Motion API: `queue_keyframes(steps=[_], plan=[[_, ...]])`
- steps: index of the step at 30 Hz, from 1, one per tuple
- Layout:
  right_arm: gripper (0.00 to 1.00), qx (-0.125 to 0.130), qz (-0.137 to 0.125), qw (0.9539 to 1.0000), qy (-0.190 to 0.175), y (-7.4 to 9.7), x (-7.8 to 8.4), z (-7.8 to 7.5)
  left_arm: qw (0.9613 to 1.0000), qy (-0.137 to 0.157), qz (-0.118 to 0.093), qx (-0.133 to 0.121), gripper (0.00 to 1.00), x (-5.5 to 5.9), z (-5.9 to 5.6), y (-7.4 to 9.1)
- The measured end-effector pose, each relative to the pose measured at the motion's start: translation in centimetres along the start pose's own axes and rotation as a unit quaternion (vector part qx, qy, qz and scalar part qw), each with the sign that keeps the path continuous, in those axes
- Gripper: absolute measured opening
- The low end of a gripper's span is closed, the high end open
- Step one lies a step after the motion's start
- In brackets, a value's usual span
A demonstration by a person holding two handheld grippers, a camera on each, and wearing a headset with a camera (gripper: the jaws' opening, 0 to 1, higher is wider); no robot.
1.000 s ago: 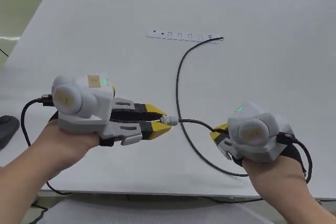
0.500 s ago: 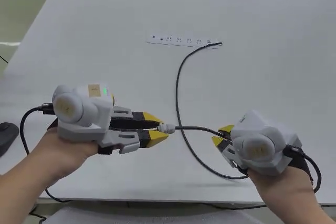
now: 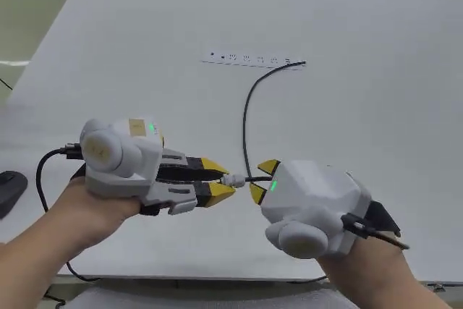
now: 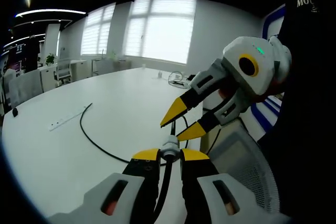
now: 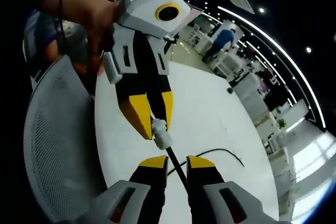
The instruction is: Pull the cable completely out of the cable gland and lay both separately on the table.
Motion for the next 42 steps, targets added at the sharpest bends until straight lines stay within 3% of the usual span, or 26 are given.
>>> queue_keyframes(steps=[4,8,11,18,23,24,26,29,32,35,37,39,42], plan=[[0.06,-0.002,0.001,1.0000,0.006,-0.2,0.0,0.2,1.0000,0.000,-0.004,0.000,0.15,-0.2,-0.1,0.0],[0.03,0.008,0.002,0.9998,-0.017,-0.2,0.3,-0.1,1.0000,0.000,-0.007,-0.001,0.15,-0.2,-0.1,0.1],[0.02,0.002,0.010,0.9989,-0.045,-0.3,0.7,-0.1,1.0000,-0.001,-0.009,-0.003,0.15,-0.3,0.0,0.1],[0.00,0.014,0.009,0.9946,-0.102,-0.3,2.3,-0.8,0.9999,0.001,-0.016,-0.007,0.15,-0.4,0.4,0.3],[0.00,0.013,0.014,0.9874,-0.157,-0.5,3.6,-1.1,0.9998,-0.001,-0.016,-0.009,0.15,-0.5,0.6,0.1],[0.00,0.012,0.015,0.9851,-0.171,-0.5,4.0,-1.1,0.9998,-0.001,-0.016,-0.009,0.15,-0.5,0.6,0.1],[0.00,0.006,0.015,0.9761,-0.217,-0.6,4.7,-1.1,0.9998,-0.002,-0.015,-0.009,0.15,-0.5,0.7,0.0],[0.00,0.014,0.019,0.9787,-0.204,-0.6,5.3,-1.2,0.9998,-0.003,-0.015,-0.010,0.15,-0.5,0.8,0.0],[0.00,0.016,0.021,0.9737,-0.226,-0.6,6.0,-1.3,0.9998,-0.003,-0.014,-0.010,0.15,-0.5,0.8,0.0],[0.00,0.018,0.026,0.9718,-0.234,-0.7,6.6,-1.2,0.9998,-0.004,-0.014,-0.010,0.15,-0.5,0.8,0.0],[0.00,0.016,0.029,0.9642,-0.263,-0.8,7.2,-1.1,0.9999,-0.005,-0.013,-0.011,0.15,-0.4,0.7,0.0],[0.00,0.019,0.036,0.9660,-0.255,-1.0,7.9,-1.0,0.9999,-0.004,-0.011,-0.011,0.15,-0.3,0.7,0.0],[0.00,0.023,0.046,0.9640,-0.261,-1.0,8.8,-0.8,0.9999,-0.005,-0.010,-0.011,0.15,-0.2,0.6,0.1]])
Point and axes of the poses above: the centre of the closed fingertips' face, and the gripper's own axes: y roughly backward along the fingers, z roughly to its left, x roughly out of its underside, the point moved 10 cm from there along y, roughly backward along the fingers, and after that the axes turned 5 degrees about x, right-handed, at the moved point
